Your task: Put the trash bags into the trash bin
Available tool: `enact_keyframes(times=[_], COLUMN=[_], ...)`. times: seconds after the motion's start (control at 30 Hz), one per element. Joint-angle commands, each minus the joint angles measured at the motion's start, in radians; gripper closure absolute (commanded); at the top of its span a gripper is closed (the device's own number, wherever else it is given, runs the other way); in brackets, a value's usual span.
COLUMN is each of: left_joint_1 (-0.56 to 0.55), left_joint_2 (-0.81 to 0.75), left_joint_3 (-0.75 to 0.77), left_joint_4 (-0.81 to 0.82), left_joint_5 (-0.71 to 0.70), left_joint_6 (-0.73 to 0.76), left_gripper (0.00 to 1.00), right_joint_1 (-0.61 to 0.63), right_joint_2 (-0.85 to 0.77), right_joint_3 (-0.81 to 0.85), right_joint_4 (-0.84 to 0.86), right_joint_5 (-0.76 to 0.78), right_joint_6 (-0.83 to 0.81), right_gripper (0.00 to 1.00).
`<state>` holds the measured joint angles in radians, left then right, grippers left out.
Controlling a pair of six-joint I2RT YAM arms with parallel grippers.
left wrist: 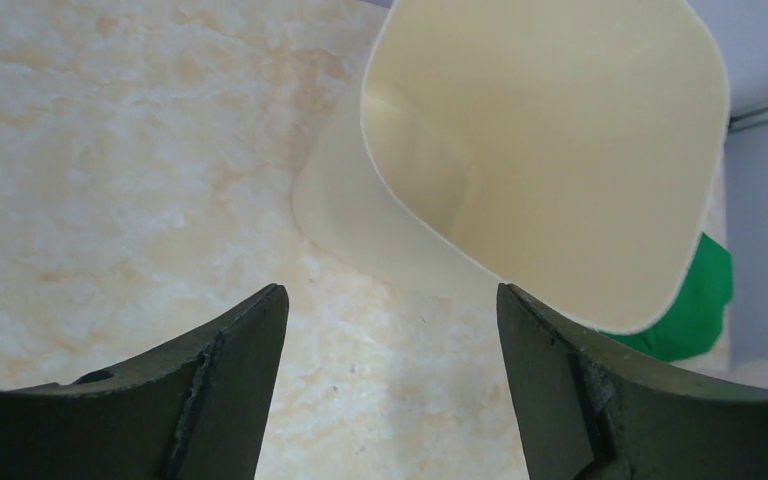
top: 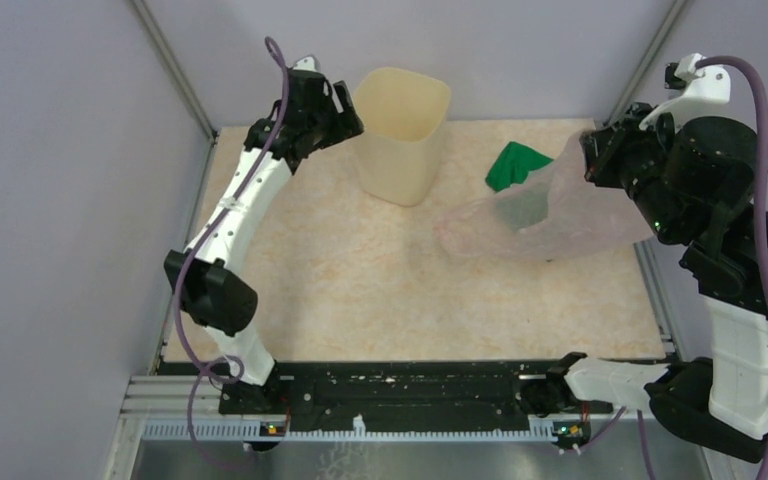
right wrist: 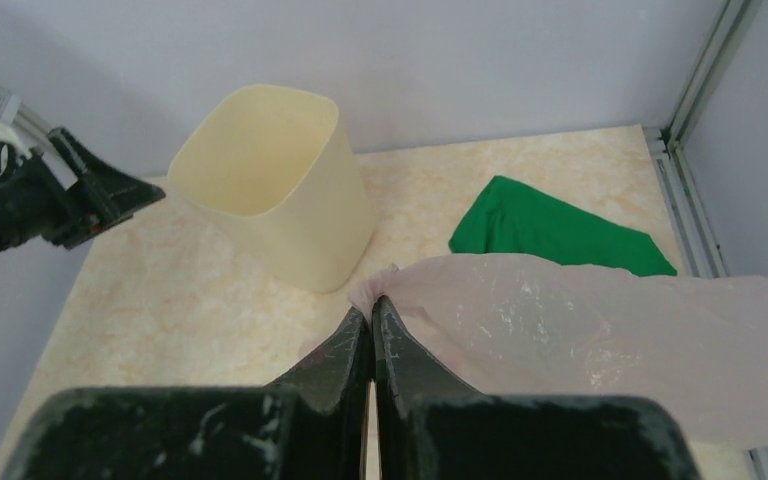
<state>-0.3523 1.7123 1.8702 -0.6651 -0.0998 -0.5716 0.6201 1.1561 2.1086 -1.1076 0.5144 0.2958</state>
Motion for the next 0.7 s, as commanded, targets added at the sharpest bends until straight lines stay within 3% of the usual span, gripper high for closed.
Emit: enact_keyframes(times=[0.0, 0.33, 0.67], left_joint_1=[0.013, 0.015, 0.016], left_joint_2=[0.088, 0.410, 0.474], left_joint_3=[0.138, 0.502, 0.489], left_joint_4=[0.070, -0.016, -0.008], left_joint_5=[-0.095, -0.136, -0.142], left_joint_6=[0.091, 0.211, 0.237], left_gripper=[0.19, 0.33, 0.60], right_joint_1=[0.008, 0.008, 0.008], right_joint_2=[-0.014, -0.047, -0.022], right_joint_3=[-0.017, -0.101, -0.061], right_joint_4=[0.014, 0.041, 0.020], right_joint_5=[-0.064, -0.102, -0.119], right_joint_6=[-0.025, -0.065, -0.098], right_gripper=[1.00, 1.00, 1.00])
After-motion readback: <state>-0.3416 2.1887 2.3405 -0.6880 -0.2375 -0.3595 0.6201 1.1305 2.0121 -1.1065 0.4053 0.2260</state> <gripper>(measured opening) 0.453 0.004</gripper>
